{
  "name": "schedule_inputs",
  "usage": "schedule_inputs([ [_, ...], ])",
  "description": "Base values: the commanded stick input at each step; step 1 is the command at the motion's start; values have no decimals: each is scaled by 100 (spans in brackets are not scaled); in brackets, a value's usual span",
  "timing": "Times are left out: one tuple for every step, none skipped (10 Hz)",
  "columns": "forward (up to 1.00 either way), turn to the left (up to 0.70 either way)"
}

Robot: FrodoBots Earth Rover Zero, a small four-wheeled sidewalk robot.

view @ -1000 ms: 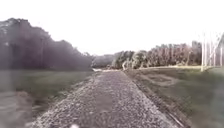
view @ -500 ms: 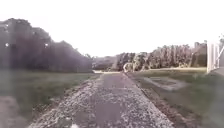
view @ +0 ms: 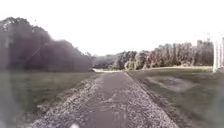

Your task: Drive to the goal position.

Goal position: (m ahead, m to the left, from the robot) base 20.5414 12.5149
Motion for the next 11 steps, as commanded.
schedule_inputs([
  [85,0],
  [85,0],
  [85,0],
  [85,0],
  [85,0],
  [85,0],
  [85,0],
  [85,0],
  [85,0],
  [85,0],
  [85,0],
])
